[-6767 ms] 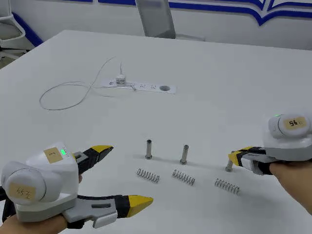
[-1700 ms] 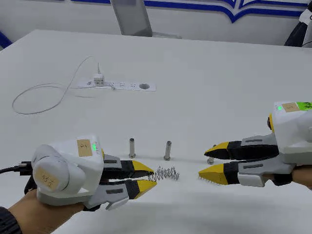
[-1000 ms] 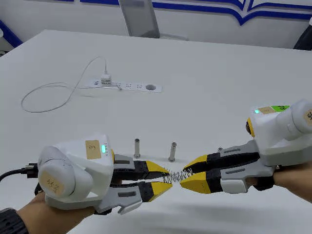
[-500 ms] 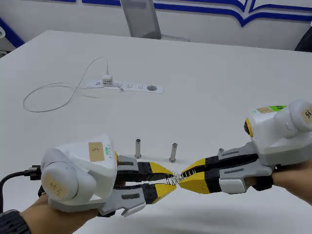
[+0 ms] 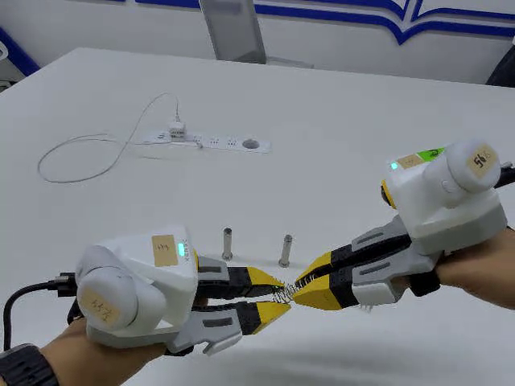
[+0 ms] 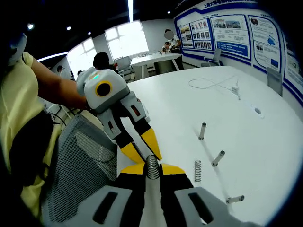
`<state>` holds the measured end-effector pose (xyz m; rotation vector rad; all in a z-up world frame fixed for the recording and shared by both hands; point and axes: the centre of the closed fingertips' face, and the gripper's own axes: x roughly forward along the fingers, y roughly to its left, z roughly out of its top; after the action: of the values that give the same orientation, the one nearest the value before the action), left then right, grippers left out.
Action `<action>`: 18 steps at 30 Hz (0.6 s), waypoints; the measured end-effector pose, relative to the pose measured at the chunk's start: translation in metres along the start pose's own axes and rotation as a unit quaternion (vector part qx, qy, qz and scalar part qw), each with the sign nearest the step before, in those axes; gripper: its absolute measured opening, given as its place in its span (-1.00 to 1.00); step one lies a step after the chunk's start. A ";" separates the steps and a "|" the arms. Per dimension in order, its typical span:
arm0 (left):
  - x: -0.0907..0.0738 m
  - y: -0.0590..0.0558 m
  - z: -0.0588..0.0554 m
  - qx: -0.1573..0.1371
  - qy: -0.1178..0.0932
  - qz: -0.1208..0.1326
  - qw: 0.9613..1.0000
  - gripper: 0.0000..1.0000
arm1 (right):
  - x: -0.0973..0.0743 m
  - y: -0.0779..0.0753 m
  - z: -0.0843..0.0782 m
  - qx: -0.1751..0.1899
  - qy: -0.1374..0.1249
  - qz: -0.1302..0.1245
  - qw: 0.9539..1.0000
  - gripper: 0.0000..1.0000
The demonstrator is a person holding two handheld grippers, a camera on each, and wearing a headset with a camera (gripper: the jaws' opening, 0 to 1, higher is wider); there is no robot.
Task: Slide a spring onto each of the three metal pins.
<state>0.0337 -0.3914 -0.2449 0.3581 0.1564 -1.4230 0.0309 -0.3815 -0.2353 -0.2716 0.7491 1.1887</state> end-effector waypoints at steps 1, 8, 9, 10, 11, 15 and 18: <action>0.001 0.000 -0.001 -0.001 0.001 0.001 1.000 -0.78 | 0.000 -0.002 -0.003 -0.007 0.016 -0.006 1.000 -0.76; 0.004 -0.003 0.002 -0.015 -0.009 -0.002 1.000 -0.67 | 0.000 -0.011 -0.010 -0.022 0.053 -0.017 0.998 -0.76; 0.004 -0.003 0.002 -0.017 -0.009 -0.001 1.000 -0.65 | -0.001 -0.013 -0.010 -0.022 0.055 -0.018 0.998 -0.76; 0.004 -0.003 0.001 -0.018 -0.009 0.000 1.000 -0.62 | -0.002 -0.014 -0.011 -0.022 0.057 -0.020 0.998 -0.76; 0.003 -0.003 0.000 -0.023 -0.010 0.001 1.000 -0.59 | -0.004 -0.016 -0.011 -0.023 0.060 -0.023 0.998 -0.76; 0.001 0.000 -0.004 -0.034 -0.008 0.007 0.999 -0.49 | -0.014 -0.023 -0.015 -0.021 0.070 -0.033 0.997 -0.76; -0.003 0.003 -0.008 -0.041 -0.007 0.016 0.999 -0.40 | -0.026 -0.033 -0.019 -0.020 0.080 -0.047 0.995 -0.76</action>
<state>0.0371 -0.3858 -0.2508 0.2811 0.1963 -1.3830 0.0490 -0.4231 -0.2381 -0.4357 0.8439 1.1017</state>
